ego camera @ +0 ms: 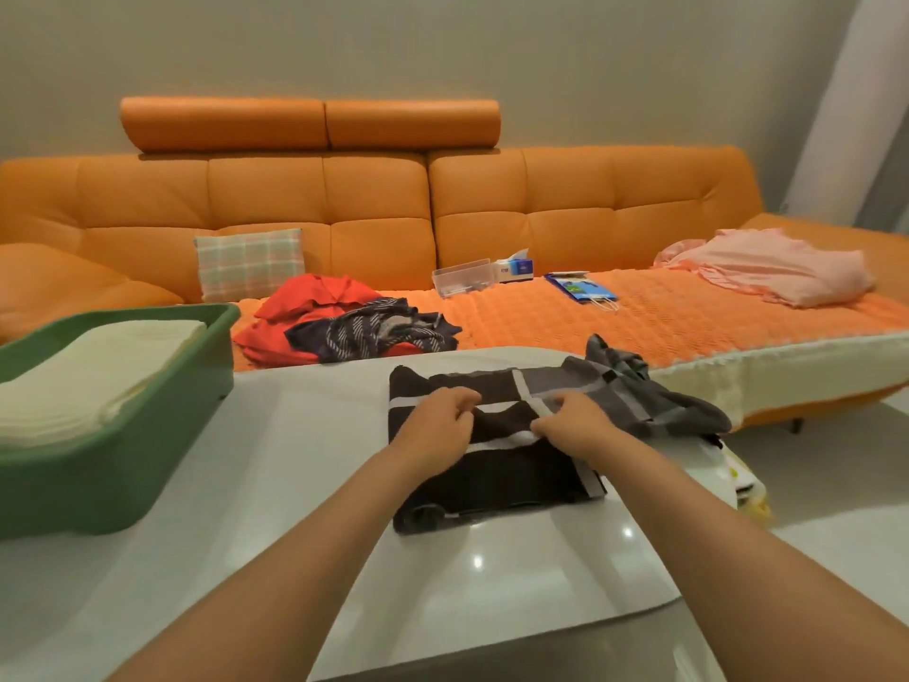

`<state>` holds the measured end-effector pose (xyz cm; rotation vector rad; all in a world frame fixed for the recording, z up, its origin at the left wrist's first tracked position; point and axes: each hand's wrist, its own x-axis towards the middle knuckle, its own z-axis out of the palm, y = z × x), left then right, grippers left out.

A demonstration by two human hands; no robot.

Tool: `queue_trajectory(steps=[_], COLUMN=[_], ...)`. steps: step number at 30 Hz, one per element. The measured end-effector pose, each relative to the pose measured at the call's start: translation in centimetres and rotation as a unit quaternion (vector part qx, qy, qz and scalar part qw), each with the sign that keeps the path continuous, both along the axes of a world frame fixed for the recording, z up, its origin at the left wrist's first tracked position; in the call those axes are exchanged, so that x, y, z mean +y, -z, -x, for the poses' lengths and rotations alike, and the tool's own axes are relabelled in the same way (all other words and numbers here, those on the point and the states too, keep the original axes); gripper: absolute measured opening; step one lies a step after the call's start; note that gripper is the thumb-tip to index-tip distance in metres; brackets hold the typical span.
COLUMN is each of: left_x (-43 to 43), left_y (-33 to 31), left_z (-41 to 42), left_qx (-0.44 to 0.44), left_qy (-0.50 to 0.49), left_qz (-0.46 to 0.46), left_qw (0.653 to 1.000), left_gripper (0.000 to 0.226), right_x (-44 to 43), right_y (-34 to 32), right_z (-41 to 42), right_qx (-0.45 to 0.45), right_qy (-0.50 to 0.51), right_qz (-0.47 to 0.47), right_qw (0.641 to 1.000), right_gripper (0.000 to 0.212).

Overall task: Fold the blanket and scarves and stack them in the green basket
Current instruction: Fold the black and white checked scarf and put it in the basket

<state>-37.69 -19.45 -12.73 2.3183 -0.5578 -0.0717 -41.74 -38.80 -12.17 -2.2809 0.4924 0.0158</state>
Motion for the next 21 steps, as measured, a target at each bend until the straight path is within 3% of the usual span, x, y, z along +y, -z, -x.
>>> queue_trajectory(steps=[2, 6, 15, 18, 21], left_x=[1.7, 4.1, 10.8, 13.7, 15.4], left_y=[1.5, 3.8, 0.1, -1.4, -2.2], left_z=[-0.4, -0.2, -0.2, -0.2, -0.9], left_qx=[-0.066, -0.026, 0.001, 0.018, 0.035], left_qy=[0.006, 0.06, 0.031, 0.009, -0.029], left_qz=[-0.08, -0.288, -0.397, -0.424, -0.418], left_qw=[0.995, 0.955, 0.917, 0.905, 0.907], left_gripper=[0.043, 0.063, 0.059, 0.044, 0.02], right_x=[-0.1, 0.5, 5.6, 8.1, 10.1], right_y=[0.2, 0.5, 0.4, 0.3, 0.4], right_z=[-0.3, -0.6, -1.4, -2.2, -3.5], right_qx=[-0.022, -0.047, 0.036, 0.054, 0.019], right_qy=[-0.005, -0.022, -0.157, -0.202, -0.185], right_qz=[0.034, 0.11, 0.127, 0.108, 0.126], right_qw=[0.999, 0.993, 0.979, 0.972, 0.974], right_gripper=[0.058, 0.062, 0.076, 0.07, 0.057])
